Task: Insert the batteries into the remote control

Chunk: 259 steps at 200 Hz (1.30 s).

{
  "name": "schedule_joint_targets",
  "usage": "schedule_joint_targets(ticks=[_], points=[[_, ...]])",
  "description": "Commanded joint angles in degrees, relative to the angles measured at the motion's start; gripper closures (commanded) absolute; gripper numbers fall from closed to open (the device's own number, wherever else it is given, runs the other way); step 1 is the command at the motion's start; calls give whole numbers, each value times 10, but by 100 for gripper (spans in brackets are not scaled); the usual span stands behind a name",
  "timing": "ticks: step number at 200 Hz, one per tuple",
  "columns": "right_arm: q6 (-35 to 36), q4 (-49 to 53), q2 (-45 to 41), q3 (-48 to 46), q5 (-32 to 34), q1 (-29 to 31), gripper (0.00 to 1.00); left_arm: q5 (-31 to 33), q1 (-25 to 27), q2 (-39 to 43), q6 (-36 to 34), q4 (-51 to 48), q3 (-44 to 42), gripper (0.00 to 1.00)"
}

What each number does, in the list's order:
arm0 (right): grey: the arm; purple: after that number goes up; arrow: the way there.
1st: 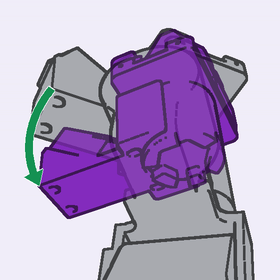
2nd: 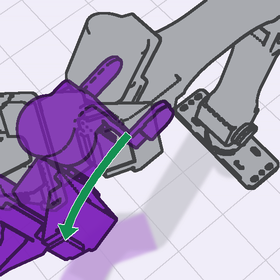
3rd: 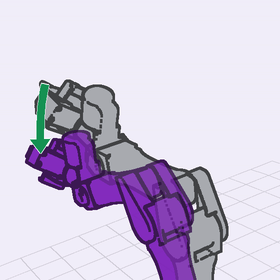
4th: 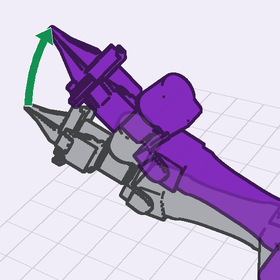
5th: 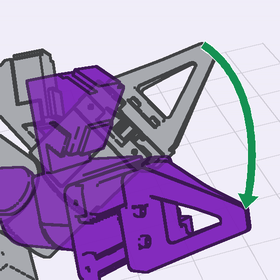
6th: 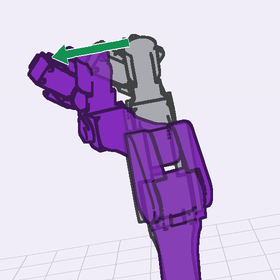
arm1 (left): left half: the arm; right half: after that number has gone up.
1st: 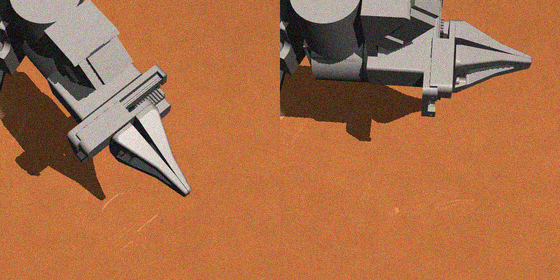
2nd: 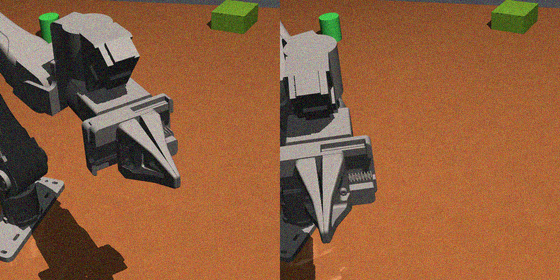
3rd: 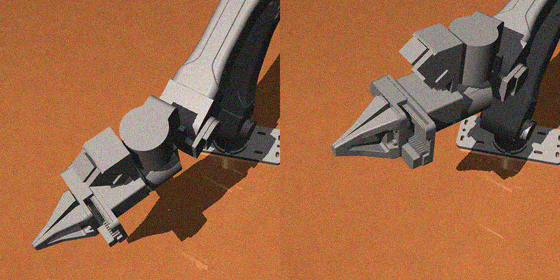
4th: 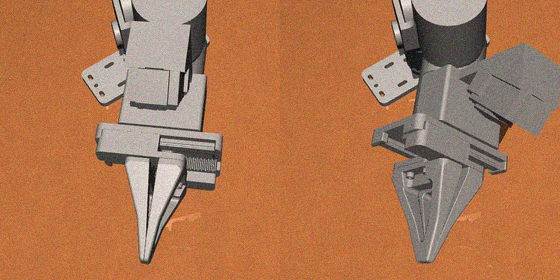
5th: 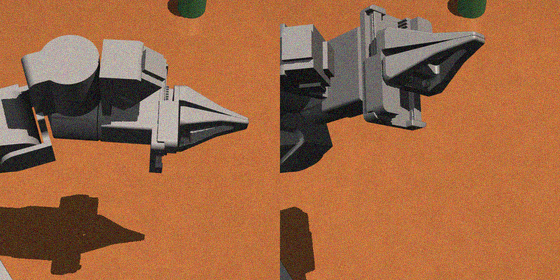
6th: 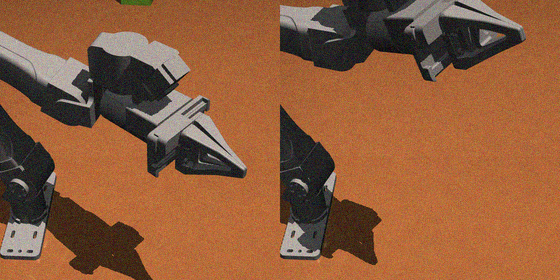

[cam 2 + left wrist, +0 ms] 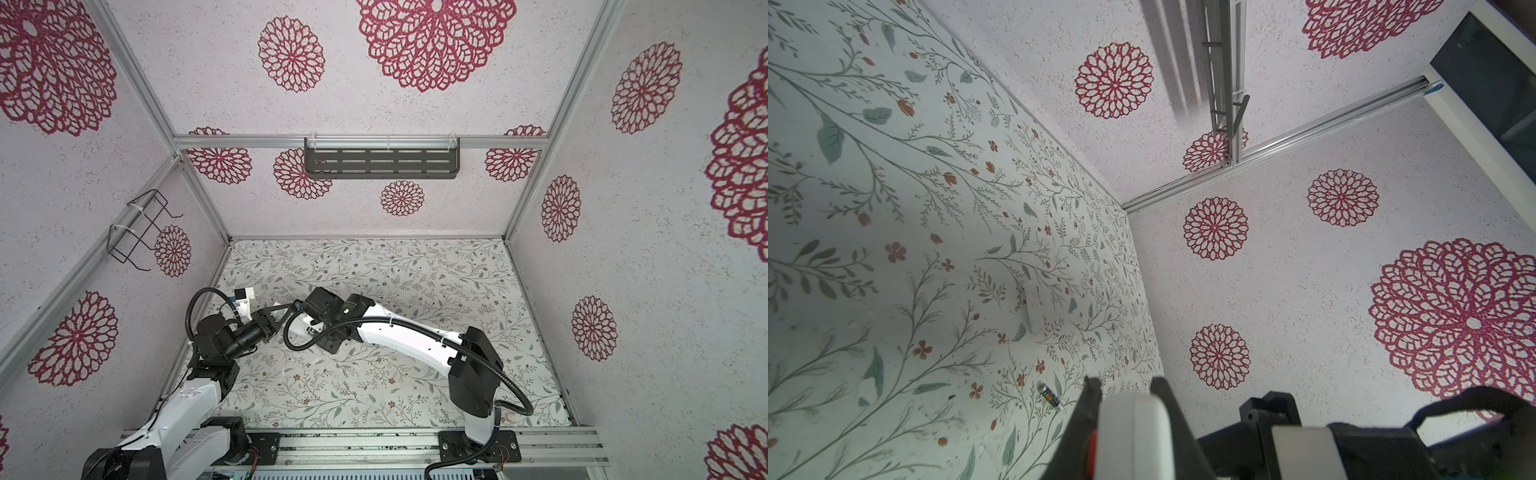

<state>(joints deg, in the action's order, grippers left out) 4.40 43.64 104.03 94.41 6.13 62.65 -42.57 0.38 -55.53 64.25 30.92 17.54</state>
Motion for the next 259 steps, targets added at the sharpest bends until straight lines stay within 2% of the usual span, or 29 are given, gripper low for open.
schedule_joint_targets(ticks=[1, 86, 185, 259], points=[[-8, 12, -6, 5, -6, -3, 74, -24, -5, 3, 37, 56, 4, 100], [-5, -7, -25, -17, -47, -3, 66, -23, -22, -11, 44, 63, 3, 100], [-14, -31, -52, -45, -73, -8, 64, -29, -33, -38, 61, 100, 1, 100], [-47, -93, -112, -93, -140, -29, 58, -28, -40, -41, 59, 99, -3, 100]])
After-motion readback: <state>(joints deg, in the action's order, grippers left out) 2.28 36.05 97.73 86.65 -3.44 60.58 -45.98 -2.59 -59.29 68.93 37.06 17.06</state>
